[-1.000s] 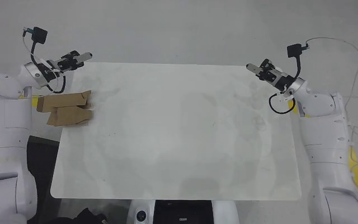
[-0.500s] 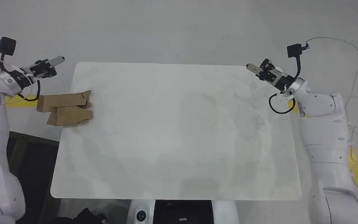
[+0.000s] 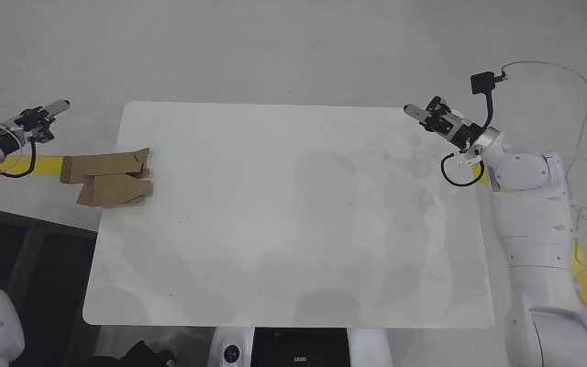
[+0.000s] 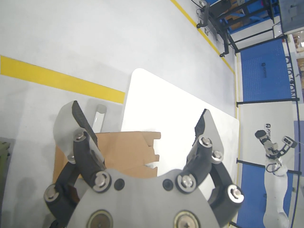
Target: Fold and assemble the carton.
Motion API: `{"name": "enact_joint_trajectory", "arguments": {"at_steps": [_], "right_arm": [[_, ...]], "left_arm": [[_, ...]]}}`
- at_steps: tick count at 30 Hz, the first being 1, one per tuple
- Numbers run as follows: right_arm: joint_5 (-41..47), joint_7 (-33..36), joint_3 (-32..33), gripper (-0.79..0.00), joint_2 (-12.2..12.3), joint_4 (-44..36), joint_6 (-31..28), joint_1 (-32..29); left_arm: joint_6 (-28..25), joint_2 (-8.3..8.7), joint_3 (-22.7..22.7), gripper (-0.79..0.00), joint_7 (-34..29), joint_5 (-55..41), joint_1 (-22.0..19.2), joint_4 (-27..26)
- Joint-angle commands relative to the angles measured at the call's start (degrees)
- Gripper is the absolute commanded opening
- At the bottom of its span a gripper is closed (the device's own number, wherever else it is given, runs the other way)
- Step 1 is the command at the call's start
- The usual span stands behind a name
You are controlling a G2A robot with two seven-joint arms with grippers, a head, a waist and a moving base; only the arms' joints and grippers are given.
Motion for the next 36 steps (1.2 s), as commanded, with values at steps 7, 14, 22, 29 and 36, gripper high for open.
{"name": "enact_joint_trajectory", "arguments": {"at_steps": [7,14,22,29,36], "right_arm": [[0.0,0.0,0.0,0.0,0.0,0.0,0.0,0.0],[0.0,0.0,0.0,0.0,0.0,0.0,0.0,0.0],[0.0,0.0,0.0,0.0,0.0,0.0,0.0,0.0],[0.0,0.0,0.0,0.0,0.0,0.0,0.0,0.0],[0.0,0.0,0.0,0.0,0.0,0.0,0.0,0.0]], "left_arm": [[6.35,1.25,1.21,0.0,8.86,9.54,0.7,1.19],[8.42,1.04,2.63,0.0,6.37,9.03,0.84,4.29],[8.21,0.27,4.62,0.0,4.26,7.14,1.48,6.75],[10.87,-0.39,6.53,0.0,3.73,7.22,1.59,7.95],[11.89,-0.86,7.75,-0.517,1.8,6.32,1.06,9.2]]}}
